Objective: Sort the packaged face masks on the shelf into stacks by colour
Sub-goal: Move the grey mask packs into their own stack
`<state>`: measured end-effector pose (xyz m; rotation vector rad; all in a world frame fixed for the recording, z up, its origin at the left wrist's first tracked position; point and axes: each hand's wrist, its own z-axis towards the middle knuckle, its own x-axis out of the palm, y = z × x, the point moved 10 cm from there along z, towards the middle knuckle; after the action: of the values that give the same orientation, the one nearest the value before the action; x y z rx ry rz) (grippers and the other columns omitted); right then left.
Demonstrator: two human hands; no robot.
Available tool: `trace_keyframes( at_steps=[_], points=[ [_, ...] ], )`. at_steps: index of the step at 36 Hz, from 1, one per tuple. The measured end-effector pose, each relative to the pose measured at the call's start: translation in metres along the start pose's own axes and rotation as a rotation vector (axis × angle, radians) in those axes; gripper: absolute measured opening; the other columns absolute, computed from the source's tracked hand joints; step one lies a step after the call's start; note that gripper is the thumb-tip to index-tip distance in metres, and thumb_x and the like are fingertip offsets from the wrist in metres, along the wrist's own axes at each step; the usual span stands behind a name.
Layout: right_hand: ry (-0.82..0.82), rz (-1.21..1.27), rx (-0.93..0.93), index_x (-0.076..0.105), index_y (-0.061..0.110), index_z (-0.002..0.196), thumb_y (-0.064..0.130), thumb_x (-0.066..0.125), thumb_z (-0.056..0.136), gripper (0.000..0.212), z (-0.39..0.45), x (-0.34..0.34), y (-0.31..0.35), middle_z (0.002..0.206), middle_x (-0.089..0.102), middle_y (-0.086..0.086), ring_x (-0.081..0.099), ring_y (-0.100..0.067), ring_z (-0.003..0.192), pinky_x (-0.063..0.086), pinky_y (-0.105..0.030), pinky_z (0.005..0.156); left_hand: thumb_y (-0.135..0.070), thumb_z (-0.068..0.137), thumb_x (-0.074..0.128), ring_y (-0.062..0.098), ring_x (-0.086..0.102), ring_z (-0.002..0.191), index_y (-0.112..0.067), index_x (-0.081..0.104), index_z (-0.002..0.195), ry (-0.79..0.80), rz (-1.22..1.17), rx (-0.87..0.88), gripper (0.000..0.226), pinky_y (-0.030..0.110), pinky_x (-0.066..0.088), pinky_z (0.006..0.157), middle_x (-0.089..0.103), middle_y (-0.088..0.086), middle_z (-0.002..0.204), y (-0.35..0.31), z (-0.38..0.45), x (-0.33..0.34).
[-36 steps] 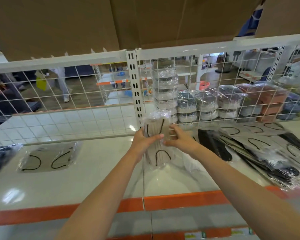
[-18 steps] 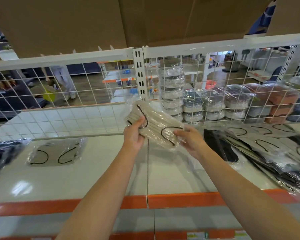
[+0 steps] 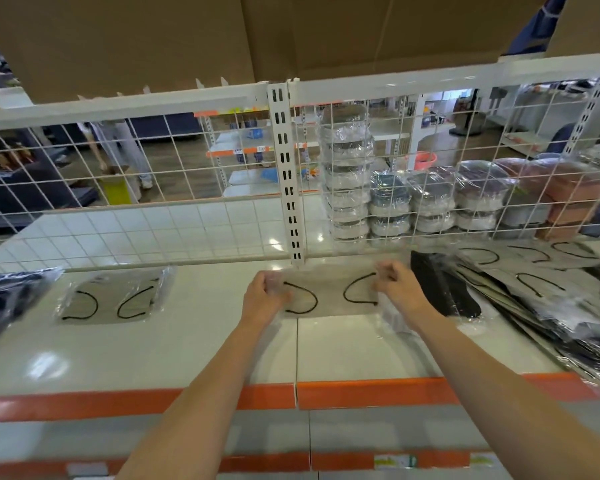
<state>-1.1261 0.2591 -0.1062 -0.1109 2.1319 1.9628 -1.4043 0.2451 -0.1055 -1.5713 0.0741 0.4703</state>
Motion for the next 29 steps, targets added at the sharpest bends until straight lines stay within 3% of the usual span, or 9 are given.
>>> trace_keyframes(
  at_steps=[5,8,12,15,18,21,24,27,29],
  points=[
    [-0.012,-0.121,0.028,0.050,0.011,0.099,-0.001,0.061,0.083,0.023,0.000,0.006,-0.009,0.081,0.048,0.005,0.047,-0.018,0.088,0.037,-0.018,0.063,-0.006,0.077,0.073,0.004,0.044,0.074,-0.013,0.048,0.095,0.047,0.087,0.008,0.031,0.009,0.038,0.060,0.048,-0.010,0.083,0.000,-0.003,0.008],
    [0.039,-0.251,-0.003,0.046,0.011,0.093,0.005,0.061,0.085,0.019,0.001,0.014,0.000,0.074,0.042,0.004,0.043,-0.018,0.076,0.030,-0.020,0.053,-0.002,0.081,0.067,0.008,0.039,0.066,-0.015,0.041,0.082,0.061,0.170,0.031,0.029,0.003,0.035,0.054,0.041,-0.007,0.075,-0.003,-0.002,0.008],
    [0.098,-0.370,-0.080,0.046,0.009,0.085,0.008,0.065,0.082,0.020,0.006,0.028,0.025,0.071,0.040,0.002,0.041,-0.018,0.074,0.029,-0.024,0.054,-0.008,0.083,0.064,0.014,0.039,0.067,-0.018,0.035,0.073,0.008,0.230,0.040,0.032,0.010,0.035,0.052,0.040,-0.004,0.072,-0.013,0.007,-0.018],
    [0.164,-0.464,-0.147,0.040,0.013,0.074,0.009,0.066,0.081,0.028,0.008,0.050,0.049,0.070,0.041,-0.002,0.038,-0.016,0.066,0.026,-0.024,0.052,-0.007,0.083,0.059,0.017,0.047,0.078,-0.013,0.044,0.090,-0.028,0.242,0.029,0.018,0.017,0.034,0.053,0.050,0.000,0.085,-0.024,0.015,-0.047],
    [0.297,-0.528,-0.151,0.037,0.018,0.070,0.012,0.068,0.082,0.034,0.007,0.083,0.064,0.068,0.041,0.002,0.040,-0.012,0.063,0.029,-0.023,0.054,-0.002,0.080,0.058,0.022,0.048,0.088,-0.008,0.043,0.111,-0.020,0.325,0.012,0.035,0.027,0.035,0.057,0.050,0.006,0.099,-0.031,0.019,-0.072],
    [0.466,-0.511,-0.108,0.049,0.013,0.089,0.011,0.068,0.084,0.019,0.001,0.124,0.072,0.082,0.055,-0.006,0.056,-0.017,0.071,0.048,-0.025,0.061,0.001,0.079,0.057,0.026,0.051,0.093,-0.005,0.040,0.122,-0.044,0.429,-0.022,0.047,0.027,0.036,0.061,0.052,0.011,0.104,-0.026,0.022,-0.106],
    [0.543,-0.490,-0.116,0.051,0.008,0.106,0.010,0.067,0.084,0.026,-0.007,0.164,0.085,0.091,0.062,-0.011,0.063,-0.023,0.077,0.056,-0.029,0.064,-0.002,0.080,0.056,0.027,0.053,0.092,-0.008,0.040,0.126,-0.065,0.560,-0.071,0.049,0.032,0.043,0.071,0.056,0.013,0.108,-0.013,0.023,-0.142],
    [0.576,-0.457,-0.150,0.051,0.016,0.091,0.005,0.065,0.084,0.019,-0.015,0.207,0.099,0.080,0.062,-0.007,0.061,-0.018,0.065,0.053,-0.027,0.058,-0.007,0.083,0.055,0.029,0.056,0.095,-0.008,0.038,0.121,-0.062,0.709,-0.113,0.042,0.037,0.048,0.077,0.058,0.014,0.105,0.004,0.023,-0.179],
    [0.600,-0.432,-0.158,0.047,0.022,0.078,0.003,0.064,0.083,0.026,-0.021,0.237,0.106,0.076,0.062,-0.007,0.060,-0.019,0.064,0.054,-0.034,0.066,-0.010,0.082,0.059,0.031,0.056,0.104,-0.008,0.038,0.125,-0.048,0.791,-0.147,0.047,0.037,0.048,0.081,0.058,0.015,0.113,0.014,0.021,-0.206]
  ],
)
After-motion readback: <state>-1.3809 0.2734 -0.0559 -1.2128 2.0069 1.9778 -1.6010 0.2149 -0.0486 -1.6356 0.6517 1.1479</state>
